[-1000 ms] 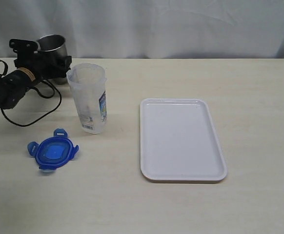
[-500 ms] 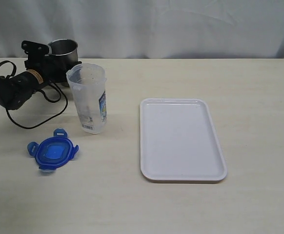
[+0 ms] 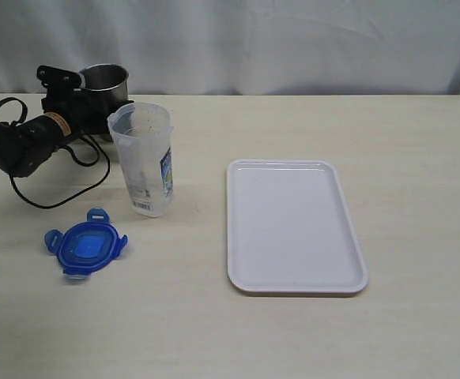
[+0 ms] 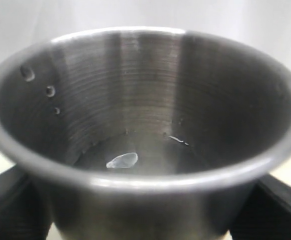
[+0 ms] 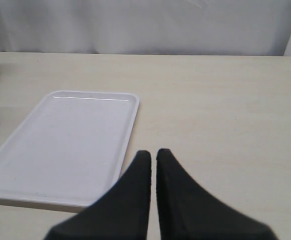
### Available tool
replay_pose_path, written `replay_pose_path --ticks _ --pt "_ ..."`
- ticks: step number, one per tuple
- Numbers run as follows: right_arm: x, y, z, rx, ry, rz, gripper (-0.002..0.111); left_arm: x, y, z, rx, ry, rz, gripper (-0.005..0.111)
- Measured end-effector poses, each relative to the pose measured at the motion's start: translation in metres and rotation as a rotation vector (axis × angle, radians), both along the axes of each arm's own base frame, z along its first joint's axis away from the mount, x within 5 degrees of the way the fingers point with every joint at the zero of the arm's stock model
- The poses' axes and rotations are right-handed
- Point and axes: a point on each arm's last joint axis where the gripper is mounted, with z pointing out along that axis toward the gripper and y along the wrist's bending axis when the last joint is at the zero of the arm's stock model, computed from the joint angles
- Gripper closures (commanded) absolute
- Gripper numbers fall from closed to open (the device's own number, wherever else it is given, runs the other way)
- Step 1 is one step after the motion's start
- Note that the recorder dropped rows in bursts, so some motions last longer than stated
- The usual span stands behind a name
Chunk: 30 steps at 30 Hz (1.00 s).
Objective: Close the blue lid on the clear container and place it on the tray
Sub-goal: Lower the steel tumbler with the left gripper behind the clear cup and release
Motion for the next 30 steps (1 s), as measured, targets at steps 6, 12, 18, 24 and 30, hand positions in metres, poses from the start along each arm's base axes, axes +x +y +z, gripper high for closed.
replay_pose_path --ticks 6,12,18,24,30 --pt "0.0000 0.0000 0.0000 0.000 0.000 0.000 0.104 -0.0001 -0.0001 0.0000 -0.033 0.015 0.008 0.051" --pt "0.0000 0.0000 0.0000 0.000 0.000 0.000 0.104 0.0002 0.0004 -0.0009 -0.035 0.031 0.015 0.022" --pt "0.0000 0.0000 0.0000 0.000 0.000 0.000 0.104 -0.0002 0.0015 -0.0040 -0.017 0.070 0.031 0.022" --pt "0.0000 0.0000 0.0000 0.000 0.000 0.000 0.104 -0.0002 0.0018 -0.0035 -0.014 0.075 0.034 0.022" --pt "0.0000 0.0000 0.0000 0.000 0.000 0.000 0.104 -0.0002 0.0018 -0.0036 -0.013 0.076 0.034 0.006"
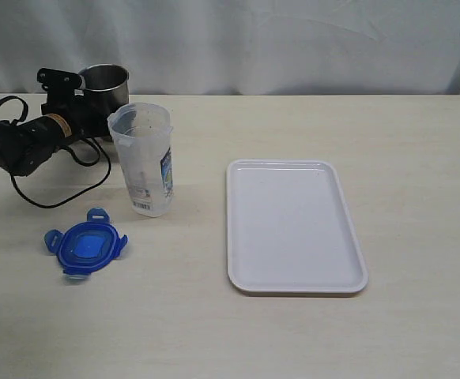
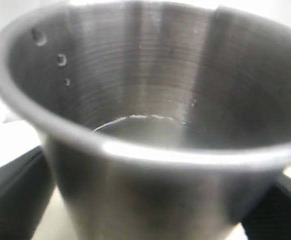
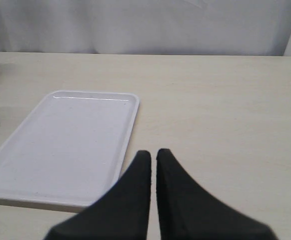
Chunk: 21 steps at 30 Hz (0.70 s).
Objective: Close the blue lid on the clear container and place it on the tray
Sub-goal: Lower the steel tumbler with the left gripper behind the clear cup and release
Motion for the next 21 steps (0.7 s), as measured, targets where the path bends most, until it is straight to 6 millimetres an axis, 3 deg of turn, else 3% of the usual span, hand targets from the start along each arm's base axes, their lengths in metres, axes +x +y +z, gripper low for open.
replay_pose_path --ticks 9,21 --pt "0.0000 0.0000 0.0000 0.000 0.000 0.000 0.104 0.0011 0.0033 0.0050 0.005 0.029 0.039 0.004" --pt "0.0000 0.0000 0.0000 0.000 0.000 0.000 0.104 -0.0025 -0.0030 0.0046 0.072 0.041 -0.062 0.004"
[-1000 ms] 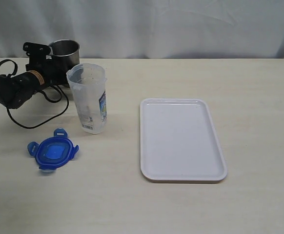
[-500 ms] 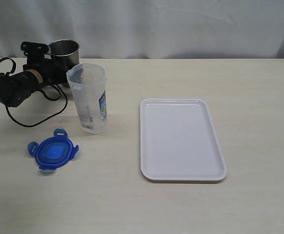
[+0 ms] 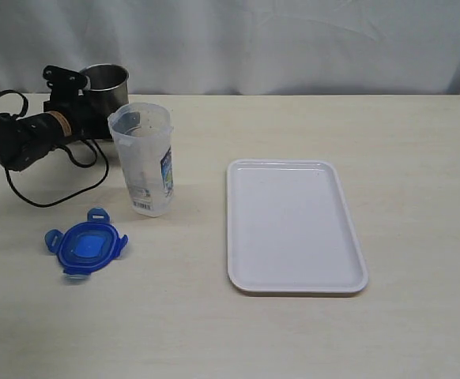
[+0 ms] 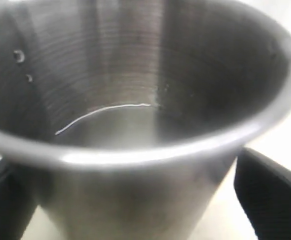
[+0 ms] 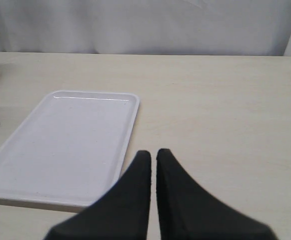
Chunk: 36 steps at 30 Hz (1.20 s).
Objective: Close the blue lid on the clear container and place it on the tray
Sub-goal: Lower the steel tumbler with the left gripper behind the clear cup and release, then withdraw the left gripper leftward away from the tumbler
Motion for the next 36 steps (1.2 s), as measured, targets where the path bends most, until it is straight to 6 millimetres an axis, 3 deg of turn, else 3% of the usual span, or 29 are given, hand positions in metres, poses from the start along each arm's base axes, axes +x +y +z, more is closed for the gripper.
replay_pose_path --ticks 10,18,23,28,36 --pt "0.000 0.000 0.000 0.000 0.000 0.000 0.104 -0.011 0.010 -0.010 -0.026 0.030 0.008 0.004" --pt "0.000 0.000 0.000 0.000 0.000 0.000 0.104 -0.027 0.024 0.009 -0.035 0.027 0.035 0.004" --pt "0.000 0.000 0.000 0.000 0.000 0.000 0.104 -0.041 0.034 0.004 -0.050 0.057 0.055 0.004" --pt "0.000 0.000 0.000 0.000 0.000 0.000 0.104 -0.064 0.037 0.009 -0.089 0.058 0.047 0.004" --pt "0.000 0.000 0.000 0.000 0.000 0.000 0.104 -0.120 0.078 0.043 -0.131 0.101 0.200 0.004"
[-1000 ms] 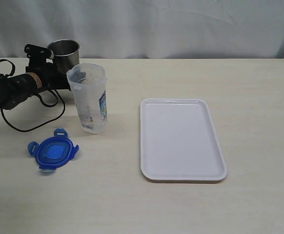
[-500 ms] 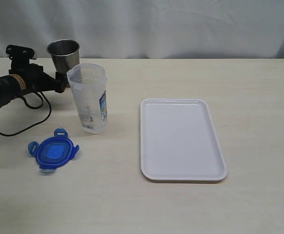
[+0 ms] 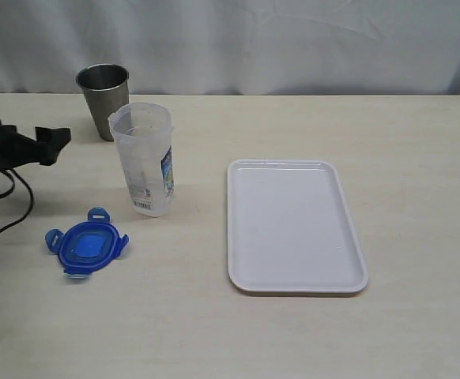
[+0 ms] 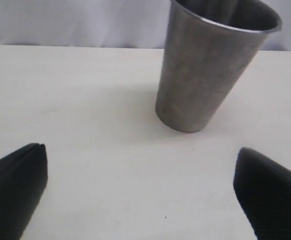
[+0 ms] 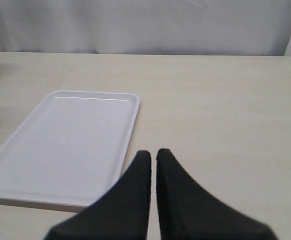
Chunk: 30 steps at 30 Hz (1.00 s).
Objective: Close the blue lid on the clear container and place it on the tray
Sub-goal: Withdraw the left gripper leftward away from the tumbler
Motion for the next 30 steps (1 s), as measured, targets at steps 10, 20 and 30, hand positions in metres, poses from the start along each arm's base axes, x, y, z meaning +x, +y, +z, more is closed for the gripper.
replay_pose_path --ticks 10,20,30 --pt "0.000 0.000 0.000 0.000 0.000 0.000 0.104 -0.070 -0.015 0.067 0.008 0.015 -0.166 0.004" --pt "0.000 0.000 0.000 0.000 0.000 0.000 0.104 -0.121 -0.042 0.142 -0.055 -0.024 -0.423 0.004" --pt "0.000 0.000 0.000 0.000 0.000 0.000 0.104 -0.150 -0.064 0.190 -0.383 -0.164 -0.611 0.004"
